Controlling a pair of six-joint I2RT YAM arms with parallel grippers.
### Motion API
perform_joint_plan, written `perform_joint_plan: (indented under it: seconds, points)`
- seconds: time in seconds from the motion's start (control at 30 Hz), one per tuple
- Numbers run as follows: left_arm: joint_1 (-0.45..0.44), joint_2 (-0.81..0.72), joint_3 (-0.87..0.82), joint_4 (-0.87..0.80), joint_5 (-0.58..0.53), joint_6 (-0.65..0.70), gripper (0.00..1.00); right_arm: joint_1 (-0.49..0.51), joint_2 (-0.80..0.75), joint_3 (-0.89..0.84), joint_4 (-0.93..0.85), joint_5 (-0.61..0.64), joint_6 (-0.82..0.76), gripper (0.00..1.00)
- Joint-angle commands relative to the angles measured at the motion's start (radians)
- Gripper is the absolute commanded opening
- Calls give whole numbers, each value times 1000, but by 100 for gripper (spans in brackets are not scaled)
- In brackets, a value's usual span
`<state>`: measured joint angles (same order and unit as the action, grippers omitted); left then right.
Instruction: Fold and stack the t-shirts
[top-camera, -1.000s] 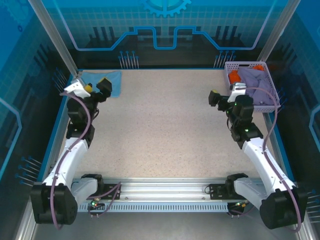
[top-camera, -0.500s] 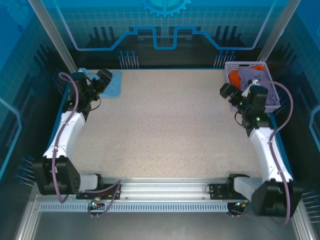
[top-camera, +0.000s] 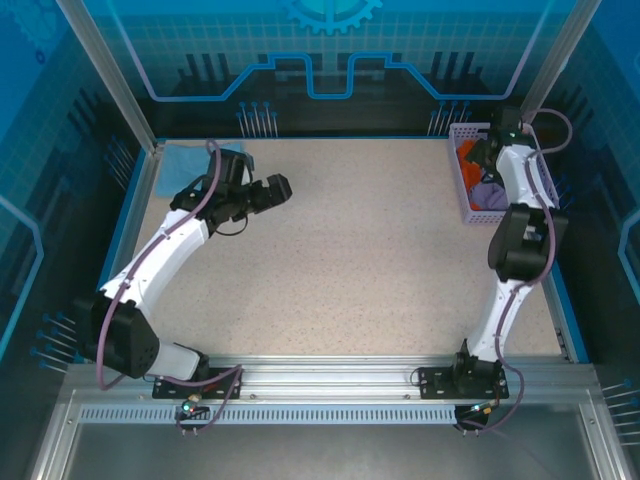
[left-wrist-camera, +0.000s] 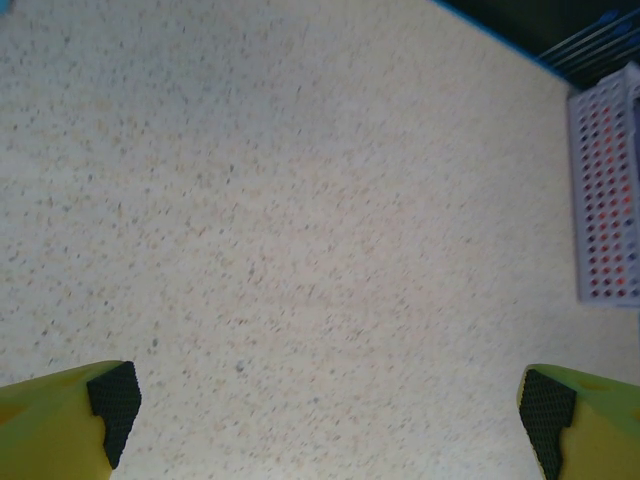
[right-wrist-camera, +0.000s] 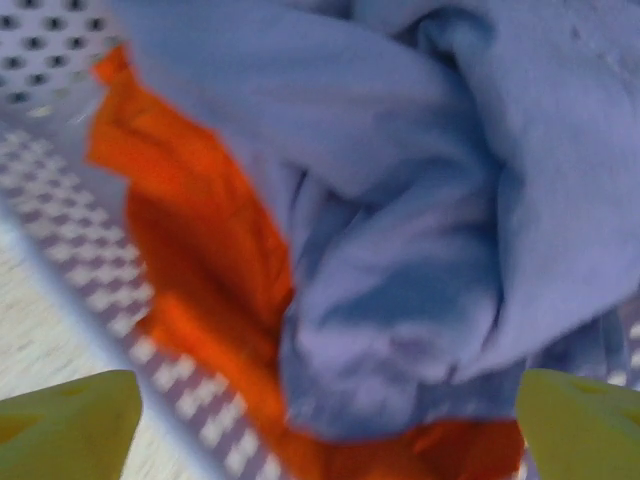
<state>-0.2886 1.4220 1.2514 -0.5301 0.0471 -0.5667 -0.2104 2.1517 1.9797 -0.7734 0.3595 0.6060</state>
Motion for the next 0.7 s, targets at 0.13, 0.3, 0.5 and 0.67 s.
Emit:
perform_joint_plan:
  seconds: [0.13,0.3,0.5,0.67]
  points:
    - [-13,-5,-7,-22,5,10,99,-53,226,306,-203,129,-30,98]
    - [-13,-3,-6,-19,36,-3,99,-81,307,416,-258,58,-10,59]
    - [-14,-19,-6,-21,29,3,99,-86,231,349,-168,-7,-28,11]
    - [-12,-27,-4,-18,33,8,99,-63,13,183,-37,-11,-37,1]
